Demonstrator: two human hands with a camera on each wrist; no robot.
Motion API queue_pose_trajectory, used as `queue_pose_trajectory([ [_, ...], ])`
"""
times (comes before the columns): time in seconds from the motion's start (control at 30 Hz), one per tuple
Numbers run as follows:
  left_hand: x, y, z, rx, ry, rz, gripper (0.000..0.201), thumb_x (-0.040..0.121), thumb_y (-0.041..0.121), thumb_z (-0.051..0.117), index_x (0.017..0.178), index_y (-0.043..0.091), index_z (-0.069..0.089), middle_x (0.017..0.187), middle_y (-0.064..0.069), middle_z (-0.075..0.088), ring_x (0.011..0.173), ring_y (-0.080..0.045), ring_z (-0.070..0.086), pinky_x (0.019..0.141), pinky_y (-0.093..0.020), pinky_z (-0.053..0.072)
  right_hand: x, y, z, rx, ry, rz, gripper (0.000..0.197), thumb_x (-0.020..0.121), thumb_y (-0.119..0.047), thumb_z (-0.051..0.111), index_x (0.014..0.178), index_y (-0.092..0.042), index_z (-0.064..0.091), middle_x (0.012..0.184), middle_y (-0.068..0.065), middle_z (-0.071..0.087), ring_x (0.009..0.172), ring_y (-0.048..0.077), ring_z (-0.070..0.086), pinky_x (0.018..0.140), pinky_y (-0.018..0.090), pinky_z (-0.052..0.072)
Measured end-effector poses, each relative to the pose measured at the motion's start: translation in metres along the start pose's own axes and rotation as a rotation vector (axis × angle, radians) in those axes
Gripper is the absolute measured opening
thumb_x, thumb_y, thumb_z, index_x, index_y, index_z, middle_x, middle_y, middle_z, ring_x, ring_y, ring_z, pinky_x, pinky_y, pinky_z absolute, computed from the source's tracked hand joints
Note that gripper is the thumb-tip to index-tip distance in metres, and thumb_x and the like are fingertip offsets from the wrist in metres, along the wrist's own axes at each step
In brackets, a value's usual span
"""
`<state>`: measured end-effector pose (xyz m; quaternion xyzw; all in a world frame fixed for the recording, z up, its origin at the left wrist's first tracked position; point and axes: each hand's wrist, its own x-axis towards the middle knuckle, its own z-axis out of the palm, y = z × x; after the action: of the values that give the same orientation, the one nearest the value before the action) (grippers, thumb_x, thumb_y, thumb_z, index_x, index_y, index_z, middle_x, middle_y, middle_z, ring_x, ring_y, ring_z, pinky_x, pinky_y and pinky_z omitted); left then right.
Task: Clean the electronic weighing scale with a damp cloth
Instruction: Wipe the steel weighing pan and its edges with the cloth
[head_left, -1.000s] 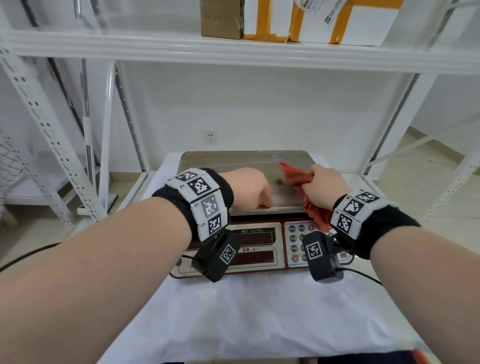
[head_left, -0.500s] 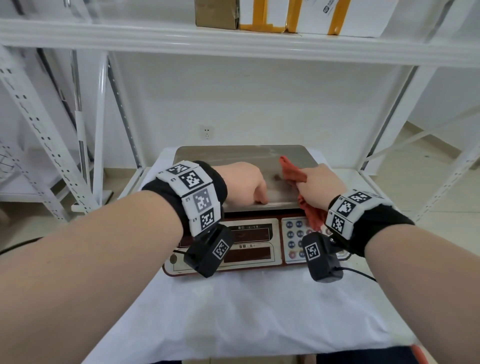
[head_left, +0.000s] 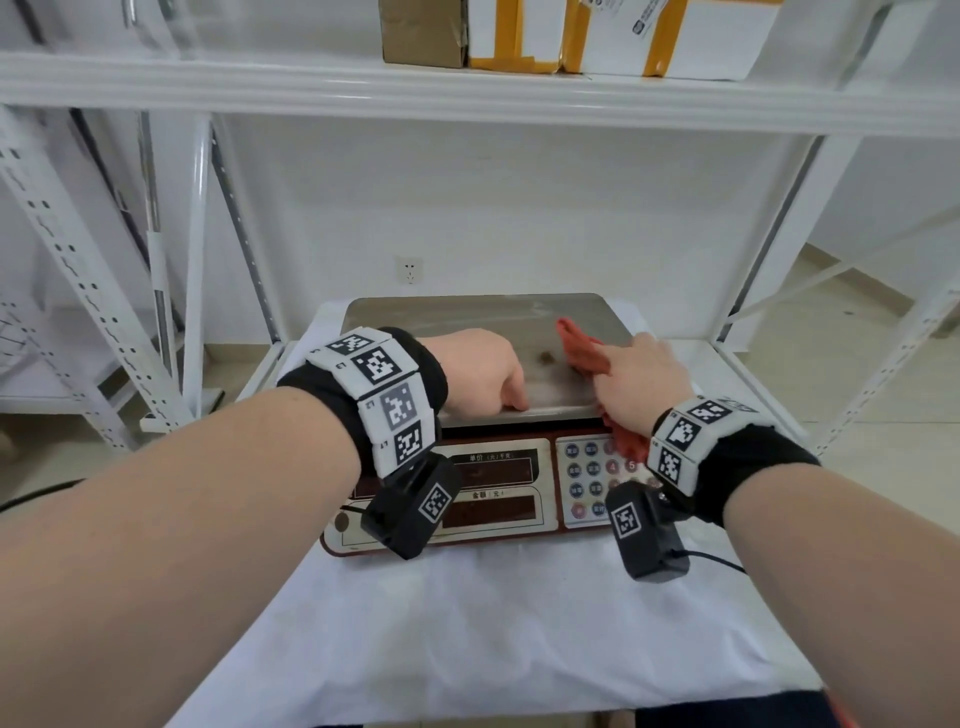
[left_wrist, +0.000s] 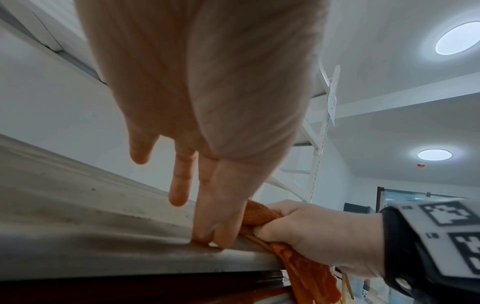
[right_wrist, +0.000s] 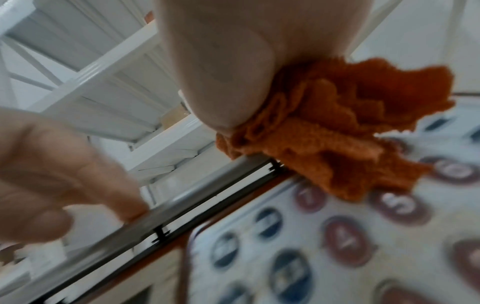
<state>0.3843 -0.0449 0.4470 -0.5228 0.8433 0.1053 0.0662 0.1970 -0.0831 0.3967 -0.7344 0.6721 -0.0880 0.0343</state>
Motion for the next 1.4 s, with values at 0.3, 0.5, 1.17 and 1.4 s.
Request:
queue_pose_trajectory([
  [0.3, -0.002, 0.002, 0.002, 0.01, 0.022, -0.012, 0.04, 0.09, 0.007, 0.048, 0.121, 0.026, 0.065, 0.123, 0.009, 0.063, 0.118, -0.013, 0.054, 0.103, -0.028, 0.041, -0.014, -0.005, 0.015, 0.053, 0.138, 0.015, 0.042, 0.089, -0.016, 0.042, 0.131, -0.016, 0.046, 0.135, 0.009, 0.039, 0.12, 0.033, 0.039, 0.098, 0.042, 0.037],
  [0.5, -0.004, 0.006, 0.001, 0.037, 0.018, -0.028, 0.043, 0.09, 0.005, 0.046, 0.122, 0.028, 0.064, 0.125, 0.007, 0.062, 0.117, -0.016, 0.054, 0.102, -0.027, 0.041, -0.011, 0.006, 0.011, 0.189, 0.098, -0.17, 0.048, 0.093, -0.016, 0.039, 0.14, -0.027, 0.043, 0.138, 0.005, 0.047, 0.118, 0.029, 0.05, 0.098, 0.041, 0.045],
  [1.17, -0.013, 0.008, 0.009, 0.046, 0.054, -0.039, 0.044, 0.091, 0.008, 0.047, 0.129, 0.027, 0.057, 0.132, 0.004, 0.057, 0.123, -0.016, 0.05, 0.104, -0.025, 0.037, -0.01, 0.026, 0.008, 0.17, 0.058, 0.05, 0.051, 0.091, -0.014, 0.043, 0.141, -0.014, 0.04, 0.135, 0.015, 0.047, 0.119, 0.036, 0.049, 0.103, 0.038, 0.04],
  [1.4, -0.013, 0.01, 0.01, 0.044, 0.081, -0.035, 0.042, 0.089, 0.01, 0.051, 0.128, 0.027, 0.058, 0.127, 0.005, 0.061, 0.119, -0.015, 0.052, 0.098, -0.022, 0.036, -0.029, -0.009, 0.019, 0.152, 0.037, -0.232, 0.053, 0.091, -0.014, 0.04, 0.143, -0.008, 0.035, 0.15, 0.009, 0.031, 0.138, 0.025, 0.03, 0.116, 0.038, 0.024],
])
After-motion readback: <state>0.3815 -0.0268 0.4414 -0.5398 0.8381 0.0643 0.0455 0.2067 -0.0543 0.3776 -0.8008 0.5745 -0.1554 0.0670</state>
